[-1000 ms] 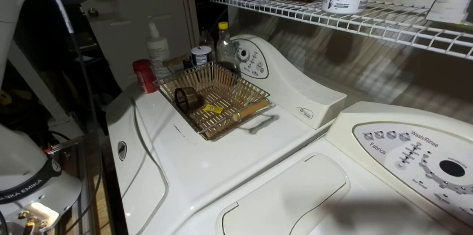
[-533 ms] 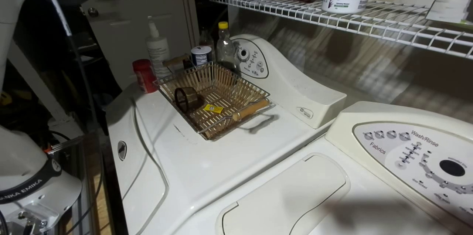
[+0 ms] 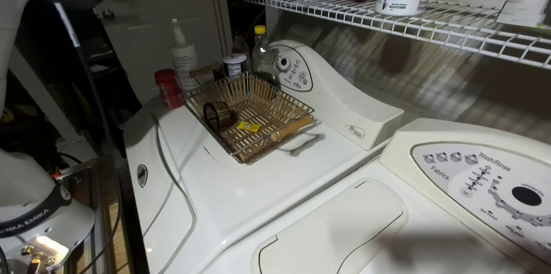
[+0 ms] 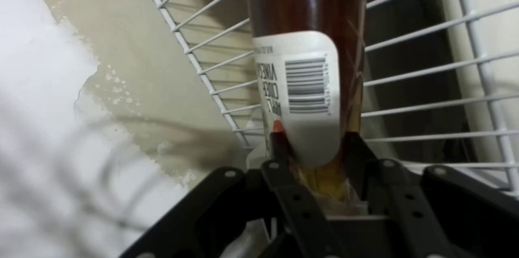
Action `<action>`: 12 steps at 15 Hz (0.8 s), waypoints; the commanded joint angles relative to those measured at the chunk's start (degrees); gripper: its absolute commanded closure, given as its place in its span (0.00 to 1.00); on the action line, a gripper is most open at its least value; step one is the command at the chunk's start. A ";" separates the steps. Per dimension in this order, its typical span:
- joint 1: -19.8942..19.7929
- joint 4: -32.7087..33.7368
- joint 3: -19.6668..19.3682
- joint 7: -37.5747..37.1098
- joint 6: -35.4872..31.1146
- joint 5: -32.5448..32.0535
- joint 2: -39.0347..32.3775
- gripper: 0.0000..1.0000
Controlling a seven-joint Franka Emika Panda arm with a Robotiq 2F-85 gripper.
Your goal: Position the bottle bottom first on the metal rack
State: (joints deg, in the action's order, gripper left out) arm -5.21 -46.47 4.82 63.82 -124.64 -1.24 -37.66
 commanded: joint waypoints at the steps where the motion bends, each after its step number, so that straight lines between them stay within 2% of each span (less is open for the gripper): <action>1: -1.49 -3.06 2.32 -3.41 -6.40 5.46 1.56 0.86; 5: -2.64 -7.19 3.23 -6.35 -11.79 10.00 3.24 0.86; 12: -6.80 -15.39 6.87 -6.15 -18.91 20.70 7.03 0.86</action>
State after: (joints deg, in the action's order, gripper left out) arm -9.77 -55.45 9.26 57.53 -140.27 14.55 -34.96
